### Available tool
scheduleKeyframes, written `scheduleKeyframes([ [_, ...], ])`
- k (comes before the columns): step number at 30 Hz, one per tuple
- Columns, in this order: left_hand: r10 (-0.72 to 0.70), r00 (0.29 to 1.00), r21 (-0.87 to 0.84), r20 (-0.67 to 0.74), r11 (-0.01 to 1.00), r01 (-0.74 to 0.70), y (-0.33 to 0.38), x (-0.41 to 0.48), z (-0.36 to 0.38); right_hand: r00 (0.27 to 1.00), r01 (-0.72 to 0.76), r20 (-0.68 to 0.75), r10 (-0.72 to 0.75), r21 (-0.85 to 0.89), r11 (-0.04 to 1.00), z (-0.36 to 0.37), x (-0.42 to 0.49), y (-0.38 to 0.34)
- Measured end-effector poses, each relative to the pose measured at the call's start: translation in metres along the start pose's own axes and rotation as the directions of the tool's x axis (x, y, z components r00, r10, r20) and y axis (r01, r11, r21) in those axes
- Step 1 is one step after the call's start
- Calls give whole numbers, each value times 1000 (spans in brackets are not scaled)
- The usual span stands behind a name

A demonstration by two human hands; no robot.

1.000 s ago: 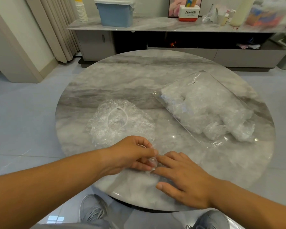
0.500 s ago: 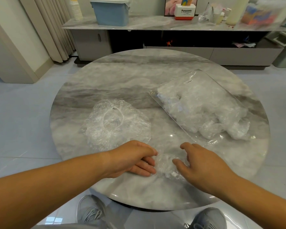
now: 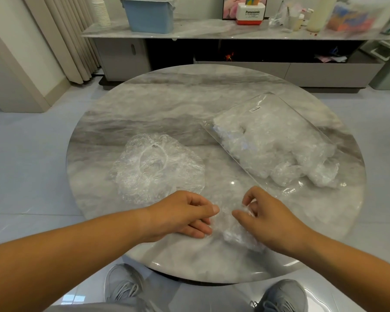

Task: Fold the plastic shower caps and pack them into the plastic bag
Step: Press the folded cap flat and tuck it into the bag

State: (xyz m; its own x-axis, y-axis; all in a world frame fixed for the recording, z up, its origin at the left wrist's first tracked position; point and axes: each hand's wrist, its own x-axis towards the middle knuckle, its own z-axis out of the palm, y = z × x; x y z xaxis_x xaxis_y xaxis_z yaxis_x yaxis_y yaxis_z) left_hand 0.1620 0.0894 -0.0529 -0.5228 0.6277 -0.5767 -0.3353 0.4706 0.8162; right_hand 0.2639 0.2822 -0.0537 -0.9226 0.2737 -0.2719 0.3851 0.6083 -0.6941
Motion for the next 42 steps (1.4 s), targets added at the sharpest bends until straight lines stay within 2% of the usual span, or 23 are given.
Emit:
scheduleKeyframes([
  [2,3,1000,-3,0,1000,-3,-1,1,0,1000,5,-19,0,269,963,2,0,-5],
  [5,3,1000,-27,25,1000,-2,-1,-1,0,997,-46,72,-1,645,763,9,0,-14],
  [6,-1,999,-38,39,999,3,-1,-1,-2,993,-68,118,-21,700,711,12,1,-13],
  [7,-6,999,-48,54,999,9,-1,-1,-3,987,-64,151,-62,707,705,14,2,-12],
  [11,-27,993,-104,111,994,39,-2,-2,-7,929,172,222,-296,449,877,23,0,2],
  [14,-49,998,-42,37,998,51,1,-5,-7,875,366,279,-397,159,917,22,-2,5],
  [18,26,986,149,-163,989,-2,10,-3,-17,781,584,371,-503,-147,799,24,-2,0],
  [20,74,968,248,-241,969,-12,12,1,-24,751,643,399,-526,-262,720,27,-4,1],
  [25,162,964,539,-211,842,-24,7,10,-26,715,697,443,-542,-390,601,26,-7,4],
  [28,159,971,606,-178,795,-19,8,15,-22,680,732,444,-584,-374,569,24,-9,10],
  [31,133,979,606,-157,796,-12,12,19,-18,707,697,378,-597,-237,676,17,-14,15],
  [35,113,977,444,-180,896,-22,21,21,-15,809,574,214,-547,-85,815,9,-23,19],
  [37,124,971,398,-204,917,-34,25,20,-15,880,460,156,-448,-43,887,7,-26,19],
  [39,121,970,379,-213,925,-33,27,18,-14,944,273,166,-286,99,957,6,-26,16],
  [42,56,975,238,-214,971,-4,27,15,-9,982,85,123,-141,381,921,8,-20,8],
])
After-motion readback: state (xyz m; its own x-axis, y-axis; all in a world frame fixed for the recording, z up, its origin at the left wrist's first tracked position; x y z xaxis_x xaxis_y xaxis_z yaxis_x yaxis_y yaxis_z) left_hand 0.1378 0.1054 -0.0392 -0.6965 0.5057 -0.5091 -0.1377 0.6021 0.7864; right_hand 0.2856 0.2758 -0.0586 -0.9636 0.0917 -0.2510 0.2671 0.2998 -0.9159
